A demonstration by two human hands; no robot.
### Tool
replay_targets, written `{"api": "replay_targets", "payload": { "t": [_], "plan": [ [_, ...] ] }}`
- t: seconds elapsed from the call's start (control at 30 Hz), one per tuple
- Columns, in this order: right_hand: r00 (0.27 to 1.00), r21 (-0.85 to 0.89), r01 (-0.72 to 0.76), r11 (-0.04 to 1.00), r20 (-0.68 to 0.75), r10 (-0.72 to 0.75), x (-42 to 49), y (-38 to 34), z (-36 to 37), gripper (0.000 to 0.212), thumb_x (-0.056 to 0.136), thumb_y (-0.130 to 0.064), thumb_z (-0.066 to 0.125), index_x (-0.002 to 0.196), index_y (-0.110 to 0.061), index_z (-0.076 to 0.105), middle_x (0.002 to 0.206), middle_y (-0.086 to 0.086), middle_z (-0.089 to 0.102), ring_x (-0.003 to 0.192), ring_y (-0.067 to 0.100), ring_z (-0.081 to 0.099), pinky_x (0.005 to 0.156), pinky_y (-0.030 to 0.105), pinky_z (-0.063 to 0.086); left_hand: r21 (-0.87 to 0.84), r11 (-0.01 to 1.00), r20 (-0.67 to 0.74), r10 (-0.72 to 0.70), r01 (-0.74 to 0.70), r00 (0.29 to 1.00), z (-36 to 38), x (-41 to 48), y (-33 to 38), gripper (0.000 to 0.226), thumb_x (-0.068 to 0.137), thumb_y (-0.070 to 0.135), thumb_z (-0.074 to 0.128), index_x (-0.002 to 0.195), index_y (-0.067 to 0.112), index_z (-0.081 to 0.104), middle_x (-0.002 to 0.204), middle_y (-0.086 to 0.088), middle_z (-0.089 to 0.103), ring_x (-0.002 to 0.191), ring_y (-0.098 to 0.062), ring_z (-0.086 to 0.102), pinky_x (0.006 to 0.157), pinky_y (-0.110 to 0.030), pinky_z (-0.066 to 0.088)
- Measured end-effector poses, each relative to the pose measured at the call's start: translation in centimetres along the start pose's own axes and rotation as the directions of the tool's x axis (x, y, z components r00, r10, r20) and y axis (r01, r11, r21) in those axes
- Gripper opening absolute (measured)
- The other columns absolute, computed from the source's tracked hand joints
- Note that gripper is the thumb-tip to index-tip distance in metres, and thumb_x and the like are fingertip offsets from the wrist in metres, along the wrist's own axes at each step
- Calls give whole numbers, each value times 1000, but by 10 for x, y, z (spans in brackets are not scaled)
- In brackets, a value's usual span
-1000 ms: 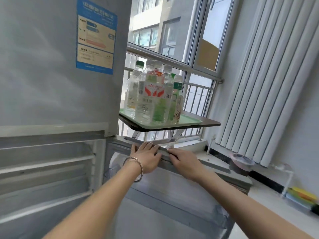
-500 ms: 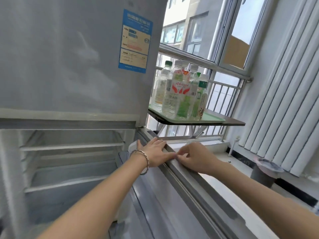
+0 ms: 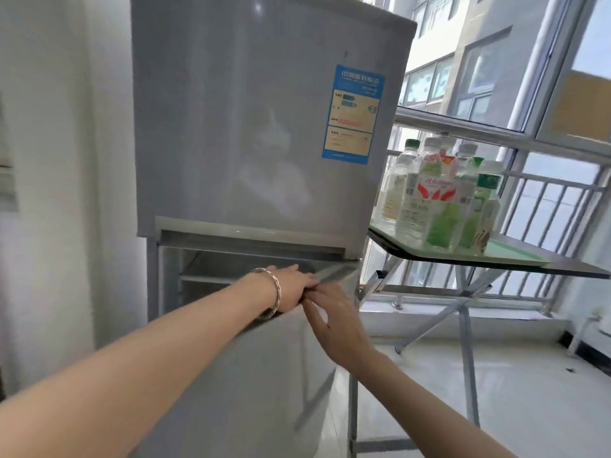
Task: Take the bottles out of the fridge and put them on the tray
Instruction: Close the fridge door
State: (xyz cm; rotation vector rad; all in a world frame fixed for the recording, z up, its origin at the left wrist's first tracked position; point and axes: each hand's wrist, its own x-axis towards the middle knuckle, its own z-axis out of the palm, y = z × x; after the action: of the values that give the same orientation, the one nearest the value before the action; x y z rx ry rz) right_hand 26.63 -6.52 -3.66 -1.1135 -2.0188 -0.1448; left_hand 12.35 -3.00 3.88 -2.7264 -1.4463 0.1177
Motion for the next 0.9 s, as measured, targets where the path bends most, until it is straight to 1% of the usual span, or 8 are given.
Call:
{"api": "replay_targets", "payload": {
  "t": [0.07,0.13,0.17,0.23,0.3,0.47,0.7,0.9],
  "plan": [
    [997,-124,47,991,67,-39,2,0,23,43,98,-39,41,134,-20,53,136,-3,53,130,17,44,113,35,30,20,998,-33,-53,53,998,0,-11,-15,61,96,5,38,151,27,23,156,5,31,149,-21,19,116,-47,26],
    [989,-254,46,966,145,-9,7,2,44,62,95,-49,36,151,-25,28,155,-3,31,148,17,19,123,44,6,6,991,-117,-131,133,984,11,-24,-32,65,94,1,41,152,23,22,158,2,29,149,-20,18,117,-42,27],
    [985,-286,31,958,169,18,12,1,55,70,93,-53,35,155,-26,16,161,-3,21,151,17,7,123,45,-5,6,985,-174,-170,174,970,22,-31,-42,65,94,3,42,152,22,19,160,2,24,150,-19,16,118,-40,26],
    [979,-340,7,940,193,62,22,0,73,84,88,-58,37,156,-28,0,165,0,5,152,19,-8,119,49,-13,23,972,-269,-221,235,937,47,-42,-60,63,100,22,40,154,22,8,163,3,10,151,-17,6,122,-40,16],
    [975,-386,4,923,205,82,32,-1,85,94,82,-62,40,155,-29,-8,166,3,-5,151,21,-16,117,59,-11,70,950,-325,-268,305,907,68,-50,-77,70,99,45,32,154,24,-6,163,5,-6,151,-16,-7,123,-42,3],
    [928,-493,49,869,344,143,54,3,87,106,79,-64,47,152,-28,-21,161,3,-28,146,20,-29,112,70,-6,88,899,-348,-376,429,859,81,-31,-101,95,89,59,43,151,23,-21,161,2,-20,149,-22,-19,121,-50,-6],
    [838,-547,29,837,469,277,84,2,105,122,72,-63,61,151,-27,-25,154,6,-42,142,24,-38,107,75,-3,84,864,-271,-459,496,846,78,2,-126,111,78,57,54,150,23,-23,162,1,-17,150,-23,-16,120,-51,-8],
    [820,-588,21,809,473,322,84,-4,108,126,73,-62,64,149,-25,-29,149,11,-47,139,28,-42,109,70,18,88,858,-316,-457,505,832,85,3,-125,111,77,56,54,150,22,-22,162,1,-16,150,-23,-16,120,-52,-7]
  ]
}}
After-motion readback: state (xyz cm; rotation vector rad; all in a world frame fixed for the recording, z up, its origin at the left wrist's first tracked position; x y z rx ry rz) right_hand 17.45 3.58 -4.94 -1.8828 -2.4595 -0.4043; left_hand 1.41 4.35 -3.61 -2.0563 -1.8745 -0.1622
